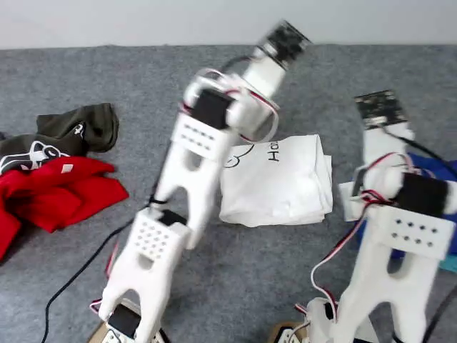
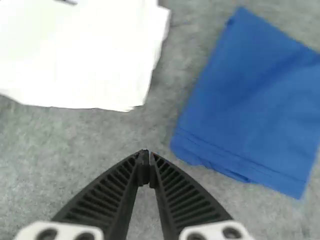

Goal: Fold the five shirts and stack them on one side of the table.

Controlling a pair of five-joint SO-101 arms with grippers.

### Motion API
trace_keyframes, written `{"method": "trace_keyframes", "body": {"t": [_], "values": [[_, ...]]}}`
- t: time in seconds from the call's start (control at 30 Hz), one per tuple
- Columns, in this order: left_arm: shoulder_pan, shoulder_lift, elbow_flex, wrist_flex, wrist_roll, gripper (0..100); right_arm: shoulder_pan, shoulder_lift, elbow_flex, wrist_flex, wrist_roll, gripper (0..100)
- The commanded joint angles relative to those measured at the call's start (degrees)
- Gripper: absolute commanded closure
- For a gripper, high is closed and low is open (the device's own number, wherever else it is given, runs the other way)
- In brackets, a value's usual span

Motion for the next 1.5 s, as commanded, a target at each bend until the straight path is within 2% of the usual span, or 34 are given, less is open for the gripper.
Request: {"method": "trace_keyframes", "body": {"t": [0.0, 0.17, 0.4, 0.57, 0.73, 0.9, 1.1, 1.23, 1.47], "values": [[-5.19, -15.12, 9.54, 1.49, 0.44, 99, -4.97, -0.48, 2.99, -4.97, -0.35, 98.9], [-13.89, -31.38, 27.03, 1.41, -1.58, 99, -11.47, 1.19, 10.29, -14.20, -4.04, 98.9], [-29.54, -48.79, 44.62, 1.41, -5.36, 99, -18.33, 14.55, 10.81, -23.78, -4.31, 98.9], [-41.05, -56.53, 50.77, 1.32, -12.40, 99, -18.51, 25.10, 8.97, -30.11, -4.13, 98.9], [-49.23, -59.08, 52.35, 1.05, -14.07, 99, -15.34, 35.47, 8.88, -34.15, -3.69, 98.9], [-52.75, -59.43, 52.35, 1.14, -14.59, 99, -9.27, 43.30, 9.05, -33.19, 1.67, 98.9], [-53.10, -59.43, 52.44, 1.14, -14.33, 99, -4.79, 42.42, 8.79, -28.35, 4.84, 98.9], [-53.19, -59.25, 52.44, 1.14, -14.33, 99, -8.40, 35.91, 8.70, -26.95, 4.75, 98.9], [-53.19, -58.99, 52.44, 1.14, -14.33, 99, -20.88, 22.64, 8.09, -29.67, 4.31, 98.9]]}}
